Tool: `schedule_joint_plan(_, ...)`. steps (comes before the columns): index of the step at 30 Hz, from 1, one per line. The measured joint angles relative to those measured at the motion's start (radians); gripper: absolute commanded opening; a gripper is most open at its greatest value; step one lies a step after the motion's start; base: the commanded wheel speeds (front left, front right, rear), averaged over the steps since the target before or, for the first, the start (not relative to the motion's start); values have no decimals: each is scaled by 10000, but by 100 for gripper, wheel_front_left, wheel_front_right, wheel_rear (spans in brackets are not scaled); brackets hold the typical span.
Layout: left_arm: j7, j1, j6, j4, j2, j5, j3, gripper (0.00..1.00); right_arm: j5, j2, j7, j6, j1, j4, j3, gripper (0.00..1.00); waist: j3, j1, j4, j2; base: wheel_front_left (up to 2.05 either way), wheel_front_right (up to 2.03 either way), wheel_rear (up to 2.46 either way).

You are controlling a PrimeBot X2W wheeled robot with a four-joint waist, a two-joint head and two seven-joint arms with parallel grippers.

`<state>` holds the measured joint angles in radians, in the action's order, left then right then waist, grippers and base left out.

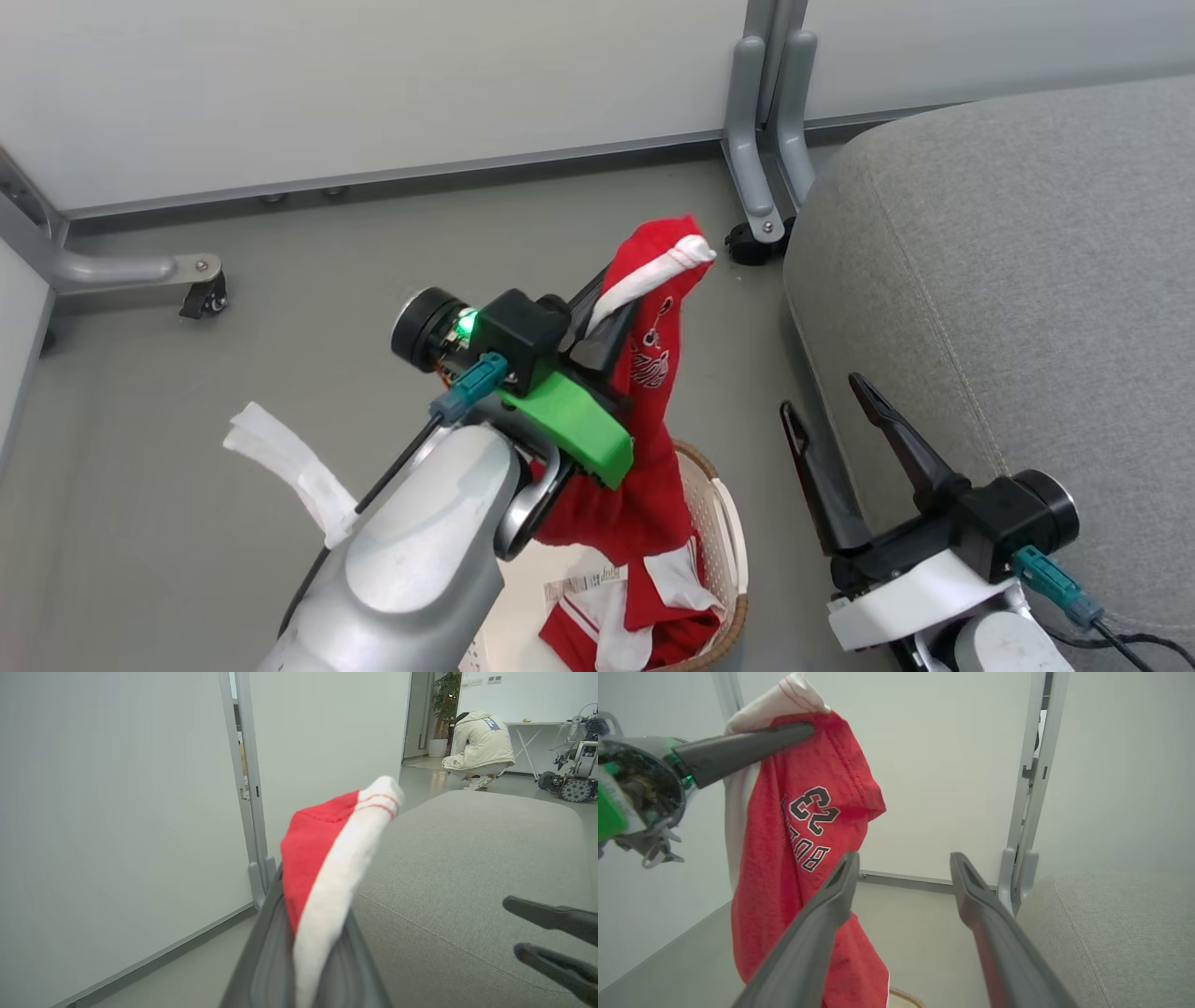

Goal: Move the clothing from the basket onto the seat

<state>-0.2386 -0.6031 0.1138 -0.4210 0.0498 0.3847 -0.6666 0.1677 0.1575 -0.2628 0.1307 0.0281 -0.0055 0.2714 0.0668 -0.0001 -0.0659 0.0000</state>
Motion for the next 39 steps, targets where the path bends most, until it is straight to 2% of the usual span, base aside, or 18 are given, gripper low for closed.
schedule_joint_plan(6, 240, -789, -67, 671, -4, 403, -828, 0, 560, 240, 0, 0, 743, 148, 823, 100, 349, 0, 47, 0, 0, 0, 0)
schedule_joint_plan(11, 428, -1366, -134, 1398, -8, 915, -1386, 0, 1592, 788, 0, 0, 1591, 803, 1478, 100, 446, 0, 40, 0, 0, 0, 0)
schedule_joint_plan(17, 677, -1856, -219, 2002, -4, 1661, -2029, 0, 2274, 1308, 0, 0, 2209, 976, 2280, 100, 417, 1, 153, 0, 0, 0, 0)
schedule_joint_plan(26, 702, -2427, -483, 2385, -4, 2800, -2903, 0, 2514, 1306, 0, 0, 2783, 988, 2913, 100, 607, 1, 342, 0, 0, 0, 0)
schedule_joint_plan(28, 685, -2490, -522, 2291, -4, 3010, -3051, 0, 2516, 1221, 0, 0, 2832, 1053, 2984, 25, 646, 1, 379, 0, 0, 0, 0)
schedule_joint_plan(29, 663, -2498, -525, 2230, -2, 3024, -3116, 0, 2516, 1177, 0, 0, 2838, 1085, 2989, 0, 662, 1, 390, 0, 0, 0, 0)
schedule_joint_plan(39, 401, -2623, -936, 1149, 56, 3032, -3145, 0, 2598, 1041, 0, 0, 2746, 1281, 2721, 0, 650, 1, 384, 0, 0, 0, 0)
